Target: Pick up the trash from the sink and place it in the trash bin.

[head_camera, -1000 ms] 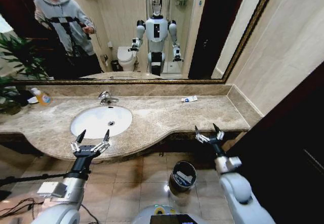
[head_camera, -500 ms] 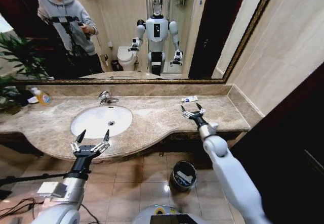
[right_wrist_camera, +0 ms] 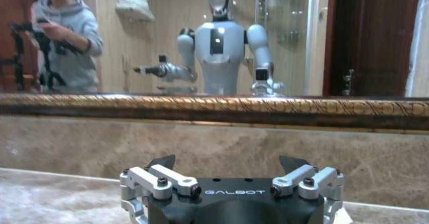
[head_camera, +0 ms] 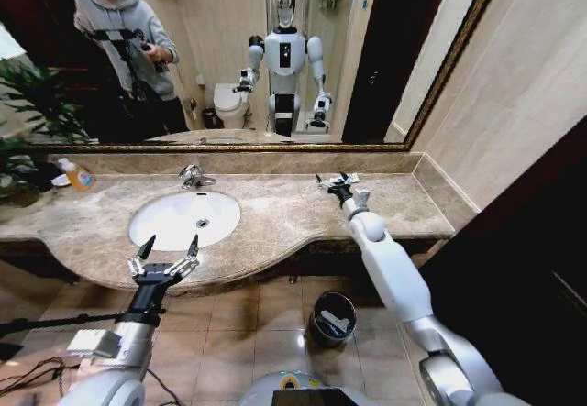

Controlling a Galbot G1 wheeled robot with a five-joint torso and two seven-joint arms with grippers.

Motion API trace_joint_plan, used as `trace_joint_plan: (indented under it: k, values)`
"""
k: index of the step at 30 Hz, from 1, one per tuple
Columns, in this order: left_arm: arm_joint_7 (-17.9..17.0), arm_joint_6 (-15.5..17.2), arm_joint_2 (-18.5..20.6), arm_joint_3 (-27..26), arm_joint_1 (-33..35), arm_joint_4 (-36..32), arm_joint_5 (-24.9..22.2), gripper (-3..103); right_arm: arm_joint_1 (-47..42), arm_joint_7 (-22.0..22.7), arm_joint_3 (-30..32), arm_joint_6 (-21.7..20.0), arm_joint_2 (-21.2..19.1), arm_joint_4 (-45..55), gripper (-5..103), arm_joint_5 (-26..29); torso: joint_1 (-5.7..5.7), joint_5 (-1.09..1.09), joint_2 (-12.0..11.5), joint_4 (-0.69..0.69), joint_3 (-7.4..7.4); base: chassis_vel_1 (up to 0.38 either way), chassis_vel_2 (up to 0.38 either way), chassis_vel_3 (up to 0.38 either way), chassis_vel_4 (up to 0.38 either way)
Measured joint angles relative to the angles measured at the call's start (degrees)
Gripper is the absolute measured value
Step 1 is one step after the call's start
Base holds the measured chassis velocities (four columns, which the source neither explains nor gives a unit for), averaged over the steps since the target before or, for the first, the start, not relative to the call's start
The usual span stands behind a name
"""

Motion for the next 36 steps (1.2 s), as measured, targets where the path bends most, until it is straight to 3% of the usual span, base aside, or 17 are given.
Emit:
trace_joint_plan:
  k: [10, 21, 36]
  values:
    - [0.00, 0.00, 0.00, 0.00, 0.00, 0.00, 0.00, 100, 8.18, -0.21, -2.84, 0.56, 4.96, -12.31, 100, -4.63, 0.00, -0.01, 0.01, 0.04, 0.00, 0.000, 0.000, 0.000, 0.000]
    - [0.00, 0.00, 0.00, 0.00, 0.00, 0.00, 0.00, 100, 13.54, 0.90, -1.46, 1.36, 10.53, -24.08, 100, -8.17, 0.00, -0.01, 0.00, 0.04, 0.00, 0.000, 0.000, 0.000, 0.000]
    - [0.00, 0.00, 0.00, 0.00, 0.00, 0.00, 0.00, 100, 18.24, 2.50, 2.90, 5.66, 12.58, -33.38, 100, -11.36, 0.00, -0.02, 0.01, 0.03, 0.00, 0.000, 0.000, 0.000, 0.000]
